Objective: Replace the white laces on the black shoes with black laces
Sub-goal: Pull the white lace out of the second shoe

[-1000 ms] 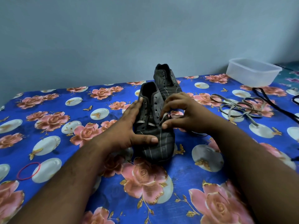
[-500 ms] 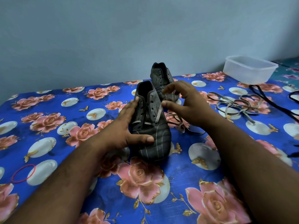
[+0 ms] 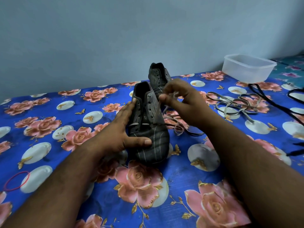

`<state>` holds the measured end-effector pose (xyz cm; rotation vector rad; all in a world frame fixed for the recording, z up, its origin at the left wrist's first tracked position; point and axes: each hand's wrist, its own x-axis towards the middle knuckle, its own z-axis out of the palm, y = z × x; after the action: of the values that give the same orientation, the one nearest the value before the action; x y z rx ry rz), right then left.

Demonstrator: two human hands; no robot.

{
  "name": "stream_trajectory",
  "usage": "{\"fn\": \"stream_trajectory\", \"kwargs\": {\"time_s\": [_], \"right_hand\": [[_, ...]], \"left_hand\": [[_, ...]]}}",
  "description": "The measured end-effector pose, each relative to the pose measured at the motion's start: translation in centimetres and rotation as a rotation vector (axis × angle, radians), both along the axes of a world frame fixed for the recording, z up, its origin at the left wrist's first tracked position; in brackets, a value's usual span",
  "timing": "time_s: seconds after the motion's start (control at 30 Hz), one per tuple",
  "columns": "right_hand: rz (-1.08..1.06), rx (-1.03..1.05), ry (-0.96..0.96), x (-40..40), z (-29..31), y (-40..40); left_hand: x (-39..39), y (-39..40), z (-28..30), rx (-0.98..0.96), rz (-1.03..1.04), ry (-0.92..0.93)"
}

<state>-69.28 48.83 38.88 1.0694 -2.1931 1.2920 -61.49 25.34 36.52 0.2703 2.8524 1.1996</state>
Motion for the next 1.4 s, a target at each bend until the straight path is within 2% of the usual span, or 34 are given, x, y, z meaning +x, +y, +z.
{"fn": "stream_trajectory", "kwargs": {"time_s": [0.07,0.13,0.23,0.33,0.53,0.7,0.77,0.83,1.0,1.13,1.23,1.3,1.4], "right_hand": [[-0.104,-0.011,-0.019,-0.4,0.0,0.3],[-0.161,0.117,-0.006,-0.7,-0.5,0.5],[-0.076,0.332,0.053,-0.2,-0.9,0.4],[0.053,0.394,0.079,0.1,-0.9,0.0],[0.100,0.245,0.115,-0.1,-1.0,-0.4],[-0.099,-0.138,-0.002,-0.7,0.0,0.4],[-0.205,-0.050,0.021,-1.1,-0.3,0.8],[-0.209,0.113,0.073,-1.0,-0.7,0.9],[0.039,0.355,0.119,0.0,-1.0,-0.1],[0.091,0.342,0.106,-0.1,-1.6,-0.6],[0.099,0.221,0.124,0.0,-1.0,-0.7],[0.021,0.084,0.114,0.1,-0.5,-0.4],[-0.130,-0.045,-0.012,-0.7,-0.3,0.3]], "left_hand": [[0.0,0.0,0.0,-0.008,-0.002,0.003],[0.0,-0.1,0.0,-0.019,-0.006,0.008],[0.0,-0.1,0.0,-0.023,-0.004,0.004],[0.0,0.0,0.0,-0.028,-0.007,0.007],[-0.1,0.0,0.0,-0.025,-0.003,0.001],[0.1,0.0,0.1,-0.027,-0.004,-0.004],[0.2,0.0,0.2,-0.034,-0.005,-0.001],[0.2,0.0,0.1,-0.039,-0.004,0.001],[0.2,-0.1,0.1,-0.040,-0.002,-0.001],[0.1,0.0,0.1,-0.046,-0.007,0.003],[0.1,0.0,0.1,-0.041,-0.004,0.000],[0.0,-0.1,0.1,-0.034,-0.004,-0.001],[0.1,-0.1,0.1,-0.035,-0.006,-0.001]]}}
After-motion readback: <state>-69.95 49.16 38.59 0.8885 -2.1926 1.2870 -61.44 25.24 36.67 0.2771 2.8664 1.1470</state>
